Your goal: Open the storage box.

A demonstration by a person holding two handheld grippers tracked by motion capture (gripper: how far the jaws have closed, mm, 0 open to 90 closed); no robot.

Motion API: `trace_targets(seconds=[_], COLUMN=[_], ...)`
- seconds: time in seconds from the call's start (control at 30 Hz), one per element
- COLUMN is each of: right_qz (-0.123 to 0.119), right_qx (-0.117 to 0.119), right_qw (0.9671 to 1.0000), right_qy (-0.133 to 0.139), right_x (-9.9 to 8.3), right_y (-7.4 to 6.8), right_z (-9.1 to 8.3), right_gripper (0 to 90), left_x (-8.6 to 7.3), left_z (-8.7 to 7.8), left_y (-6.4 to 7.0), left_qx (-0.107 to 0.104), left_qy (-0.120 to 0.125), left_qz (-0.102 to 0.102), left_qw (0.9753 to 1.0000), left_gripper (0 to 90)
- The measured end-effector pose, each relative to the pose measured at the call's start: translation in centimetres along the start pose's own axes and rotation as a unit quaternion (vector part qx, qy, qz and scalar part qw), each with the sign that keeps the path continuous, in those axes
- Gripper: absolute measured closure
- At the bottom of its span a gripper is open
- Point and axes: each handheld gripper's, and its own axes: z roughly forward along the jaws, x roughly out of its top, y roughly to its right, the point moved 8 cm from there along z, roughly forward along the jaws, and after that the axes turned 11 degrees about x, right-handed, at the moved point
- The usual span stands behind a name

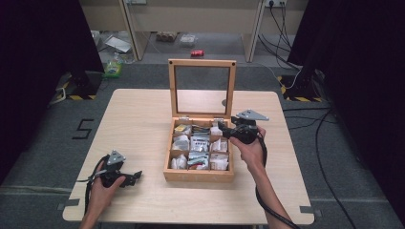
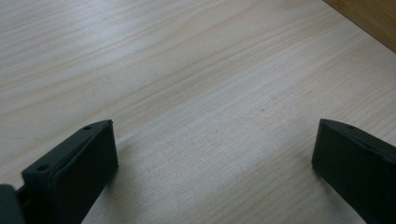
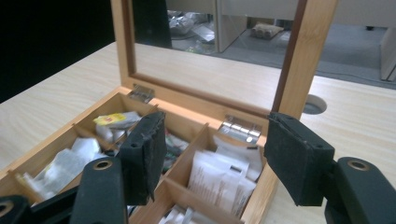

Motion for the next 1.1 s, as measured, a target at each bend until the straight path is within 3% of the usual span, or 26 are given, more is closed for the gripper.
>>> trace_targets(seconds=[0.7, 0.93, 1.1], right_qz=[0.011, 0.012, 0.008], right_qx=[0.023, 0.026, 0.028], right_qw=[0.9997, 0.9994, 0.9987], right_qy=[-0.006, -0.018, -0.041], right_x=[-2.5, -3.2, -4.3], right_y=[-1.2, -1.6, -1.9], right_z=[-1.8, -1.3, -0.5], right_gripper=[38.9, 39.1, 39.7], left_x=[0.0, 0.0, 0.0], left_z=[0.0, 0.0, 0.0], left_y=[0.0, 0.0, 0.0], left_qx=[0.001, 0.001, 0.001], left_qy=[0.001, 0.001, 0.001], left_qz=[0.0, -0.001, -0.001], left_qw=[1.0, 1.0, 1.0], left_gripper=[0.0, 0.0, 0.0])
